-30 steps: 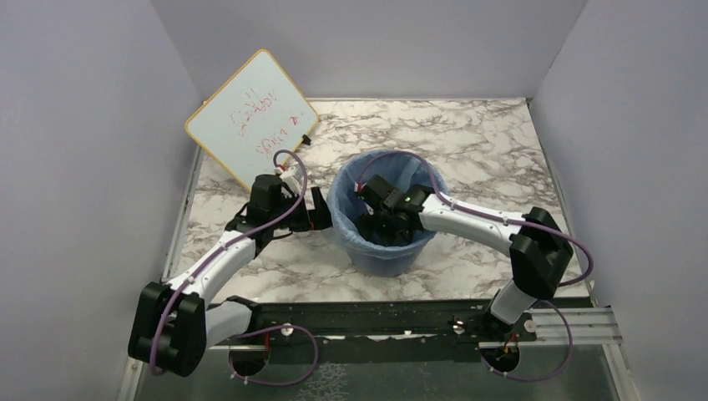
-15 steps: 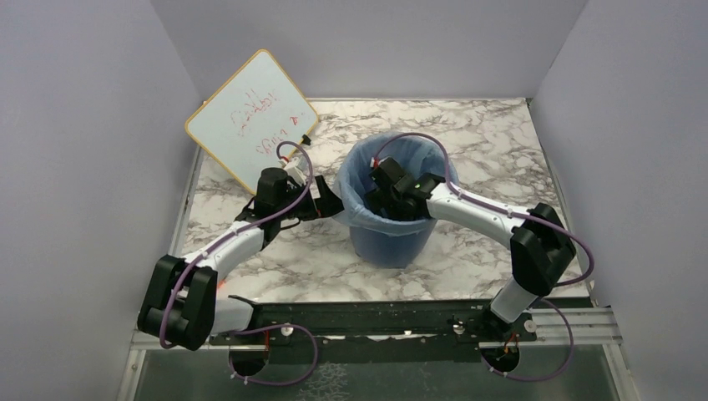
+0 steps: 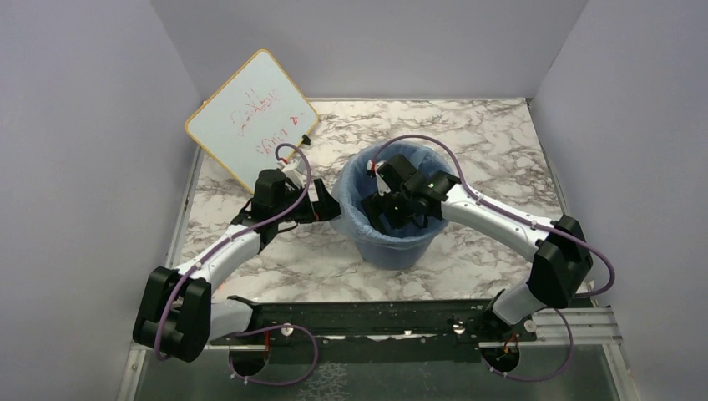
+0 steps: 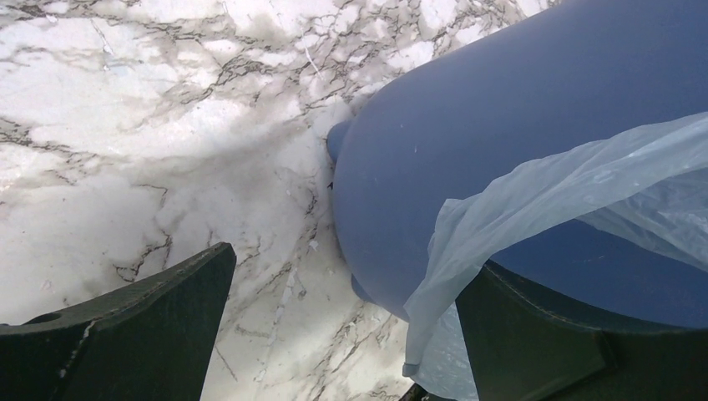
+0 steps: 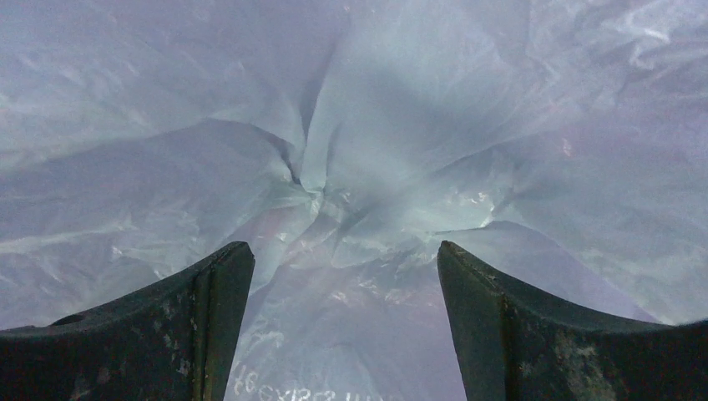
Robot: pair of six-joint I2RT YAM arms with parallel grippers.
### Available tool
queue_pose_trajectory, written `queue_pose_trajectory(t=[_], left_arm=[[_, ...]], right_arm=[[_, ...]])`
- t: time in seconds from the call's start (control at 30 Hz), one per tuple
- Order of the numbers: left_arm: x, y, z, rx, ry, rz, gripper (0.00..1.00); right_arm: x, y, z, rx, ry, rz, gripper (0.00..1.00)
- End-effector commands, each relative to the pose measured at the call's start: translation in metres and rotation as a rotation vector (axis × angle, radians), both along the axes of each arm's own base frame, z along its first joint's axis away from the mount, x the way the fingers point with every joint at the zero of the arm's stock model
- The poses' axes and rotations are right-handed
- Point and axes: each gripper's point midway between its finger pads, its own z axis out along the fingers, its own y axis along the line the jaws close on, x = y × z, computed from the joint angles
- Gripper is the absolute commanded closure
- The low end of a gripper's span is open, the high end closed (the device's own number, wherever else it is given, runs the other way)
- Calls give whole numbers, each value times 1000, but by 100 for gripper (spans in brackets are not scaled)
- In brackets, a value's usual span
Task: Put the trash bags into the trash bin
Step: Place the trash bag in the trash bin.
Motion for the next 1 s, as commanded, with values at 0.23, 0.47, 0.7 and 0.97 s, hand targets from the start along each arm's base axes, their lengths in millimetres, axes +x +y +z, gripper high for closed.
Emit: queue_pose_trajectory(t=[0.23,0.47,0.7,0.97], left_arm=[[-10,1,-12,29,21,-27,1],[-10,3,-5,38,7,-24,1],[-12,3,3,37,-10,-35,1],[-9,-1,12,29,-31,-61,1]], right_arm=[[-21,1,23,75,23,54,14],[-25,-7,-40,-51,135,38,16],[-27,-15,-57,-140,192,14,19],[-15,-9,42,0,21,16,17]])
